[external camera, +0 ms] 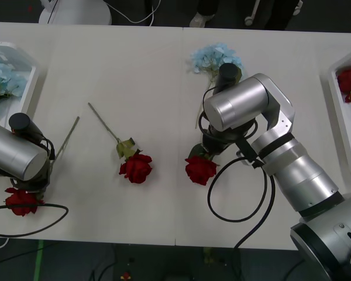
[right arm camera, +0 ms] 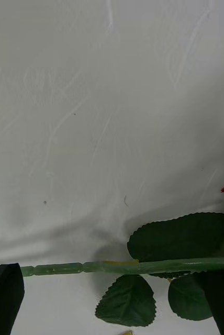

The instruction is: Put the red flowers into the right box and the blue flowers into the left box

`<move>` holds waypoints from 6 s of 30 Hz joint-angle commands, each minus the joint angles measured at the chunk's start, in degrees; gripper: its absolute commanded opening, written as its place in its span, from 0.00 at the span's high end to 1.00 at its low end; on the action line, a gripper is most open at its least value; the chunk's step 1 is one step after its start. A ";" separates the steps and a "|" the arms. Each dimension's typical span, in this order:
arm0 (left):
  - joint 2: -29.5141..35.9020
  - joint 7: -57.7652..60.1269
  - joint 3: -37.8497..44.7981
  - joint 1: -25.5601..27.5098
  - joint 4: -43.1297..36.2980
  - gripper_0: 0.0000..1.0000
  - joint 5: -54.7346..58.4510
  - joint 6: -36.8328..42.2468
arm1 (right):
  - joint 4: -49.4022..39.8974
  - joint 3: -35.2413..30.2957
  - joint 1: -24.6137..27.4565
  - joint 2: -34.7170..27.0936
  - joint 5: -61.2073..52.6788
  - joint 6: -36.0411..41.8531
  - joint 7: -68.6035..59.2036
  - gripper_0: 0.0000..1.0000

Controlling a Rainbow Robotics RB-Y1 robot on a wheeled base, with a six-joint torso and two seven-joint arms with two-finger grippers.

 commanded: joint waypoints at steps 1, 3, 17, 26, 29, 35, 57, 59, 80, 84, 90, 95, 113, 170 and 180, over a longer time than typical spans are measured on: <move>-0.44 -4.49 1.73 -2.83 2.74 0.09 -0.87 -0.38 | -0.55 -2.25 1.45 0.70 1.02 0.99 2.19 0.00; -1.05 -6.16 1.82 -2.83 3.88 0.37 -1.14 -1.26 | -0.55 -2.25 2.15 0.26 1.63 0.91 2.54 0.00; -1.76 -8.01 1.82 -3.53 4.05 1.00 0.09 -1.26 | -0.55 -3.30 3.38 0.00 1.63 -1.99 3.16 0.00; -1.49 -13.11 13.60 -4.85 -3.24 1.00 6.42 6.65 | -0.55 -4.27 4.79 0.62 3.65 -0.41 3.16 0.00; -1.32 -17.41 21.51 -4.94 -6.58 1.00 10.29 9.20 | -0.55 -4.97 4.79 0.62 4.36 1.17 3.42 0.00; -0.26 -29.02 33.28 -4.94 -10.97 1.00 18.20 9.28 | -0.55 -5.85 4.97 0.62 4.09 -0.50 4.04 0.00; -0.61 -106.10 35.30 -4.85 -5.88 1.00 48.52 -17.79 | -0.73 -5.32 5.58 -1.41 -0.92 -1.47 11.33 1.00; -1.14 -116.47 35.30 -4.85 -3.33 1.00 54.85 -18.05 | -1.34 -5.24 5.05 -2.64 -2.94 -0.76 13.62 1.00; -15.20 -185.90 13.86 -0.80 -0.78 1.00 88.95 -38.70 | -26.39 -6.55 -0.83 -26.37 -26.40 16.64 61.96 1.00; -15.20 -189.06 4.98 -1.07 -4.21 1.00 93.87 -49.51 | -25.69 -7.70 -3.47 -29.79 -24.03 19.54 86.39 1.00; -15.03 -189.11 0.24 -1.95 -5.44 1.00 102.05 -50.31 | -17.34 -12.97 -6.99 -31.64 -17.88 13.83 120.32 1.00; -14.41 -189.11 -0.38 -2.65 -6.40 1.00 106.97 -51.62 | -6.70 -14.46 -9.97 -33.40 -15.51 3.46 142.55 1.00; -13.62 -189.06 -0.38 -6.78 -6.05 1.00 111.63 -54.88 | 11.23 -14.38 -12.26 -40.96 2.78 -7.71 188.26 1.00; -25.66 -149.78 5.95 -19.96 -4.47 1.00 58.45 -28.07 | 14.48 -14.38 -8.92 -45.61 -48.20 -1.99 192.21 0.00; -25.66 -148.55 5.95 -19.96 -4.47 1.00 57.84 -28.07 | -1.61 -14.55 5.05 -45.70 -79.40 -1.47 192.39 0.00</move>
